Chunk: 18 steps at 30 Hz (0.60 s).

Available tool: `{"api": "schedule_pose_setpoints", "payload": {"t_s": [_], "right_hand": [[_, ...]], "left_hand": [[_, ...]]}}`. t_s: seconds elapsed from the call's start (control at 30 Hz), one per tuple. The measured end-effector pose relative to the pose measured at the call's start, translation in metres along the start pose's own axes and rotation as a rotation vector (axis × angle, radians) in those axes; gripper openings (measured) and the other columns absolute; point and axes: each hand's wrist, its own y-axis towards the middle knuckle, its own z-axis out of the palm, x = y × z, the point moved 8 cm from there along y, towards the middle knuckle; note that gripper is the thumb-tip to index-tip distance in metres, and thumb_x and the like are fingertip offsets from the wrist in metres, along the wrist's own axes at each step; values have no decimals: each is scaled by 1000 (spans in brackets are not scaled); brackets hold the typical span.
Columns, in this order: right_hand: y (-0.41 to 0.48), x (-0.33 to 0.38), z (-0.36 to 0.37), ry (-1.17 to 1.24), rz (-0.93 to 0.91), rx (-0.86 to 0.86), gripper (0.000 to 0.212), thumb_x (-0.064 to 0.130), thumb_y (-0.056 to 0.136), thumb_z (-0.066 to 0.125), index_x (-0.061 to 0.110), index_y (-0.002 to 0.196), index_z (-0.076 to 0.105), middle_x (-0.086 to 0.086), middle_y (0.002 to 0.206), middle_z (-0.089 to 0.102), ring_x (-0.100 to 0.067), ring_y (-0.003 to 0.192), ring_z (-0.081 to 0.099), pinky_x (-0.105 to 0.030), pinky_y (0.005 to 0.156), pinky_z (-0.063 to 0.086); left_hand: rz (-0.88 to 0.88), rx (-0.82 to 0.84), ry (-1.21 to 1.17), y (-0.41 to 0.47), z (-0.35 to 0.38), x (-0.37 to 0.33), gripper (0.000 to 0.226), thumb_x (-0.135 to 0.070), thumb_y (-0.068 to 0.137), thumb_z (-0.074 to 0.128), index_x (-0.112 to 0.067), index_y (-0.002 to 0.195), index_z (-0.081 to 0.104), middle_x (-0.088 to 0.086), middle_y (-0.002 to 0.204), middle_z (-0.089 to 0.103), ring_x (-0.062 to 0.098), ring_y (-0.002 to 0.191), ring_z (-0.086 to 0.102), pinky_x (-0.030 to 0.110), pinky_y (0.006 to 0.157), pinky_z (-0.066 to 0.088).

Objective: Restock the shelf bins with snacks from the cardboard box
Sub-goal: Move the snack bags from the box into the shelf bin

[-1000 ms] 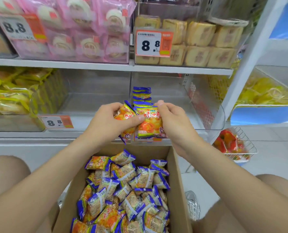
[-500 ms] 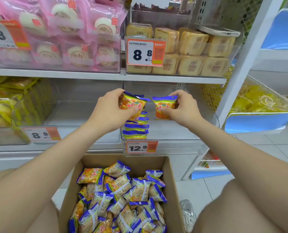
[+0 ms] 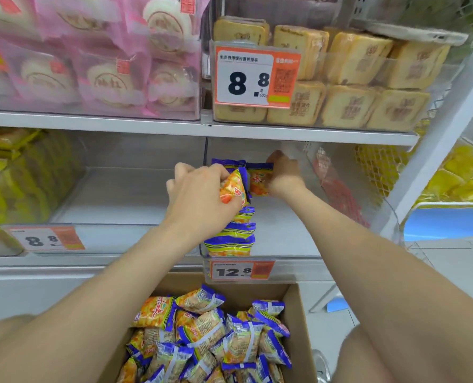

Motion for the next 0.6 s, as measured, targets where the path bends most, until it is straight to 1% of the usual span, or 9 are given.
{"api": "schedule_pose_setpoints", "payload": {"t_s": [0.07, 0.2, 0.27, 0.33, 0.43, 0.47, 0.53, 0.57, 0.6], "right_hand": [[7, -4, 2, 45, 10, -71, 40, 3, 89, 61, 11, 129, 60, -20, 117, 69, -40, 115, 63, -45, 88, 59], [15, -18, 10, 115, 89, -130, 59, 4, 92, 59, 11, 148, 43, -23, 124, 64, -42, 114, 63, -46, 90, 58], [16, -16, 13, 99, 21, -89, 38, 8, 94, 59, 10, 132, 59, -22, 119, 68, -42, 110, 64, -42, 85, 57], [14, -16, 15, 99, -66, -44, 21, 12, 96, 56, 17, 113, 68, -19, 112, 72, -42, 105, 66, -39, 80, 56], [1, -19, 12, 184, -122, -21, 28, 13, 96, 57, 22, 121, 63, -17, 116, 67, -36, 106, 64, -36, 84, 54], [-6, -16, 4, 249, -142, -81, 28, 16, 96, 57, 20, 122, 62, -16, 113, 64, -35, 105, 63, -36, 85, 53], [-32, -4, -17, 494, -160, -174, 24, 31, 94, 54, 17, 111, 66, -9, 100, 69, -30, 97, 66, -37, 81, 53], [-49, 4, -23, 701, -135, -114, 32, 40, 92, 54, 15, 107, 68, -5, 94, 73, -26, 91, 70, -37, 77, 55], [-63, 13, -23, 925, -122, 17, 40, 45, 91, 56, 11, 108, 69, -4, 92, 75, -22, 86, 72, -36, 73, 56]], "left_hand": [[-3, 5, -18, 3, 1, 3, 34, -50, 85, 72, -34, 113, 65, -13, 97, 66, 27, 118, 39, 39, 85, 32], [-15, 10, -119, 6, 0, 12, 42, -57, 81, 77, -34, 116, 69, -16, 95, 70, 25, 118, 45, 44, 94, 45], [-7, -14, -157, 5, -5, 9, 38, -57, 82, 77, -34, 110, 71, -18, 90, 69, 24, 115, 48, 46, 96, 46], [-11, -61, -169, 3, -12, 6, 32, -55, 82, 77, -33, 105, 71, -20, 84, 66, 23, 113, 49, 46, 97, 44], [-28, -62, -252, -2, -15, 3, 32, -57, 74, 72, -35, 99, 71, -21, 81, 68, 20, 109, 59, 46, 96, 49], [-43, -51, -304, -3, -16, 4, 33, -57, 71, 70, -36, 97, 71, -21, 81, 71, 17, 102, 66, 46, 93, 53], [-82, -44, -403, -4, -18, 3, 30, -53, 72, 76, -36, 97, 73, -21, 83, 75, 6, 85, 72, 42, 86, 59], [-95, -47, -448, -4, -20, 3, 27, -47, 76, 80, -34, 100, 74, -20, 83, 76, 0, 80, 72, 38, 83, 61], [-106, -51, -498, -5, -22, 2, 27, -41, 80, 83, -32, 103, 74, -18, 85, 77, -4, 78, 71, 36, 81, 62]]}}
